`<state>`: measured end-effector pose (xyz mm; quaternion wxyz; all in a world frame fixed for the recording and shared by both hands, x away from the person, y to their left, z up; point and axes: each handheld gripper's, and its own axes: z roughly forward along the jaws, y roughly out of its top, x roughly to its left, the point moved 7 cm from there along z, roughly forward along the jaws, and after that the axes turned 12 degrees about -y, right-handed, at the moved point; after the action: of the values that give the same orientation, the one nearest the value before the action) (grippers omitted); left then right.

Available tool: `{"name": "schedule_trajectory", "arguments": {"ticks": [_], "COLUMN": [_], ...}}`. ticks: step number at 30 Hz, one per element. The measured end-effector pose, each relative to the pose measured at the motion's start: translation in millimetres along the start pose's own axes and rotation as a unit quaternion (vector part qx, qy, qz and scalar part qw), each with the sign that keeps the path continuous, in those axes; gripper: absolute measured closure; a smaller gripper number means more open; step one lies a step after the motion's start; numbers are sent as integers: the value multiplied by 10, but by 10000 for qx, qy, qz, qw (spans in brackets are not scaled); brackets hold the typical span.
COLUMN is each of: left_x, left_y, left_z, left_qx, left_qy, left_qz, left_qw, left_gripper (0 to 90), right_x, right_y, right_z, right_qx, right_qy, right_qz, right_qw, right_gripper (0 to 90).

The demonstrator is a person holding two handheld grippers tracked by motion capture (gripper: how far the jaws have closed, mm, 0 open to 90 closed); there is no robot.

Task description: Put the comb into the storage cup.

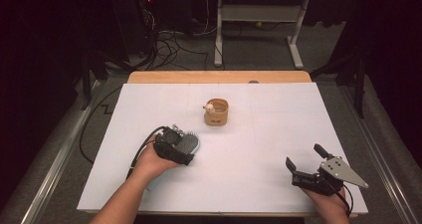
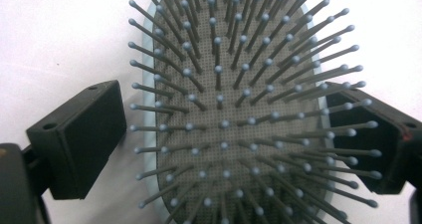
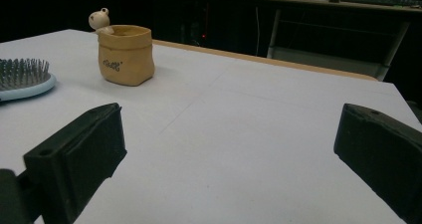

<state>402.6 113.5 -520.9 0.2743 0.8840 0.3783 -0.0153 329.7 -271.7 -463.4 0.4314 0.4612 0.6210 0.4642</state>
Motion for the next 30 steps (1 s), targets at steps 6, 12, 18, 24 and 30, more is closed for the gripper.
{"name": "schedule_trajectory", "arguments": {"ticks": [6,12,18,24,30], "left_x": [-5,2,2,4,1], "left_y": [4,4,22,30,31], "left_z": [10,3,0,1,-17], "left_qx": [17,37,163,196,159], "left_qy": [43,11,9,27,53], "left_qz": [-33,31,-56,-98,-23], "left_qw": [10000,10000,9999,9998,9999], "left_gripper": [63,81,97,101,154], "right_x": [-6,3,2,4,9], "right_y": [-2,-3,-6,2,2], "right_z": [1,2,4,-5,-4], "right_qx": [1,4,11,-10,-6], "right_qy": [4,6,1,7,12], "right_qz": [24,27,35,16,10], "right_qw": [10000,10000,10000,10000,10000], "right_gripper": [7,8,8,8,8]}}
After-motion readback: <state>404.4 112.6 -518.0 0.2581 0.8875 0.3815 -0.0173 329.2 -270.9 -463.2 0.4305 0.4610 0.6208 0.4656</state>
